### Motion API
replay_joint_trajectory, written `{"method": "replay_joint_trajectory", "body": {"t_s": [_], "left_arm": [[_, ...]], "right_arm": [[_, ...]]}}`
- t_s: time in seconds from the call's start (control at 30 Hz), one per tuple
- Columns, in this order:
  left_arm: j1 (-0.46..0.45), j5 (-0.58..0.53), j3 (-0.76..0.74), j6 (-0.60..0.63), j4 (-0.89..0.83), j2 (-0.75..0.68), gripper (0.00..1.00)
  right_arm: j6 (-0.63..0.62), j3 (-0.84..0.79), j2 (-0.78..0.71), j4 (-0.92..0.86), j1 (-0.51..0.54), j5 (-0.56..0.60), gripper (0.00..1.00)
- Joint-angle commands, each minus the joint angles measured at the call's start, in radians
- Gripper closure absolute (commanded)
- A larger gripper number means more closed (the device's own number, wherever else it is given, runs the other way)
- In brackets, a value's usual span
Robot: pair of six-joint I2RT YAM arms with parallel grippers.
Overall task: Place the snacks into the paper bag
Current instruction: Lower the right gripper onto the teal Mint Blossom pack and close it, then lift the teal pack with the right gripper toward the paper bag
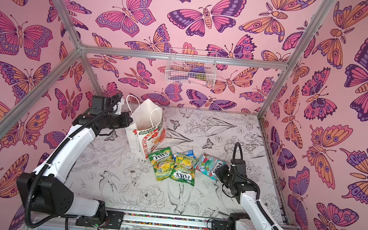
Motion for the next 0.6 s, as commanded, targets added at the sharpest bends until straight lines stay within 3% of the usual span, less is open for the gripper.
{"method": "replay_joint_trajectory", "body": {"t_s": [0.0, 0.57], "left_arm": [[-0.004, -0.002, 0.008, 0.011, 0.010, 0.012, 1.00], [-0.008, 0.011, 0.010, 0.007, 0.015, -0.007, 1.00]], "right_arm": [[-0.054, 0.074, -0.038, -0.019, 0.012, -0.031, 1.00], [-0.050, 0.134, -0.090, 0.055, 0.051, -0.108, 1.00]]}}
